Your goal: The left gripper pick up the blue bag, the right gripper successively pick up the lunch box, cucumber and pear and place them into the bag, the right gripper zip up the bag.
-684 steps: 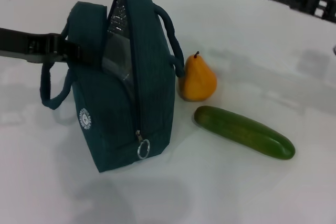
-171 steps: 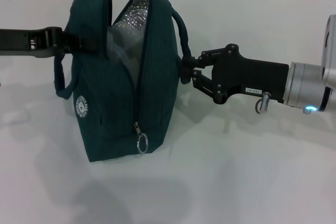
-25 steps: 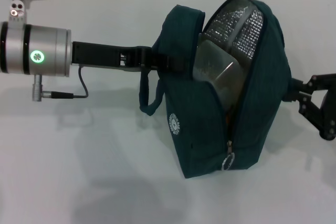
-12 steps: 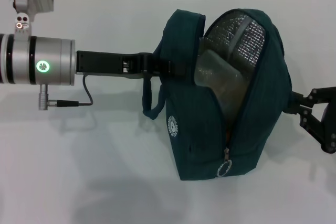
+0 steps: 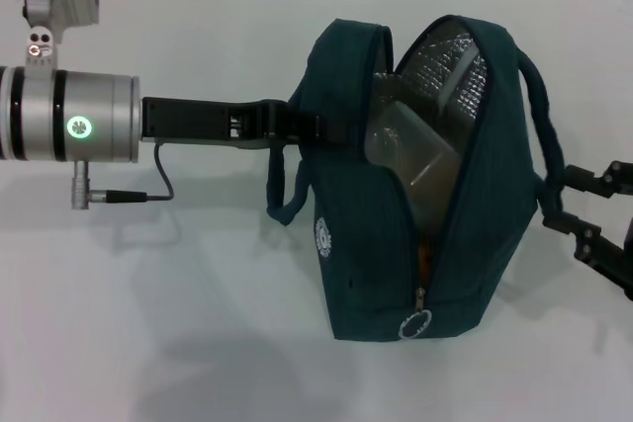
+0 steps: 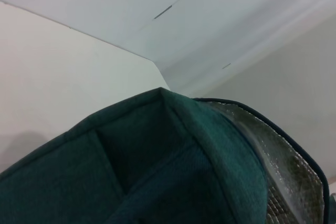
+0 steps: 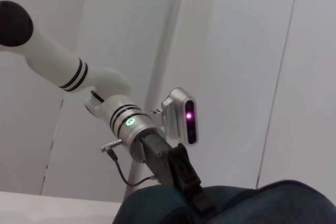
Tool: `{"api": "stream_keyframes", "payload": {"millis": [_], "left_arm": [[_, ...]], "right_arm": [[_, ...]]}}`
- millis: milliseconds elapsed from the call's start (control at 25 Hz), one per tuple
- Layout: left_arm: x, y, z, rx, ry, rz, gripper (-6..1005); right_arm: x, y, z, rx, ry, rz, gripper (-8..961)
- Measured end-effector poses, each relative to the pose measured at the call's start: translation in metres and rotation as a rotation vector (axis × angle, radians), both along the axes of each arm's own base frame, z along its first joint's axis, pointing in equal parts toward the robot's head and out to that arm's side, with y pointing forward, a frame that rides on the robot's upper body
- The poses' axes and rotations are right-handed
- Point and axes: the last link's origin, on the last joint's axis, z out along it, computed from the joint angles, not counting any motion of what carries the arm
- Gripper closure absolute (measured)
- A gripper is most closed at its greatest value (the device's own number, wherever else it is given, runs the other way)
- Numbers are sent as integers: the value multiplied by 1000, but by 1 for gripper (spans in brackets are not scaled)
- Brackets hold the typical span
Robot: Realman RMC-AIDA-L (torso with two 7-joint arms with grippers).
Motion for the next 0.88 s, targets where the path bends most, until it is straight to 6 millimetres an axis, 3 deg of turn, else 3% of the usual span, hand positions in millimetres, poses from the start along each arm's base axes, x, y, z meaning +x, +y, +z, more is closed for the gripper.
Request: {"api": "stream_keyframes", "payload": {"millis": [80, 320, 440, 600, 880], "left_arm": [[-2, -1, 0, 1, -1, 5, 962], [-6, -4, 0, 3, -3, 20, 962], [-6, -3, 0, 5, -2, 20, 962], [-6, -2, 0, 10, 1, 24, 962], [-5, -2, -1, 10, -3, 23, 962]], "right_arm": [[2, -2, -1, 3, -1, -4, 825], [6, -11, 4, 16, 38, 12, 582], [6, -28, 15, 16, 123, 71, 440], [5, -40, 14, -42, 134, 110, 261], [9, -48, -14, -179, 133, 62, 266]]}}
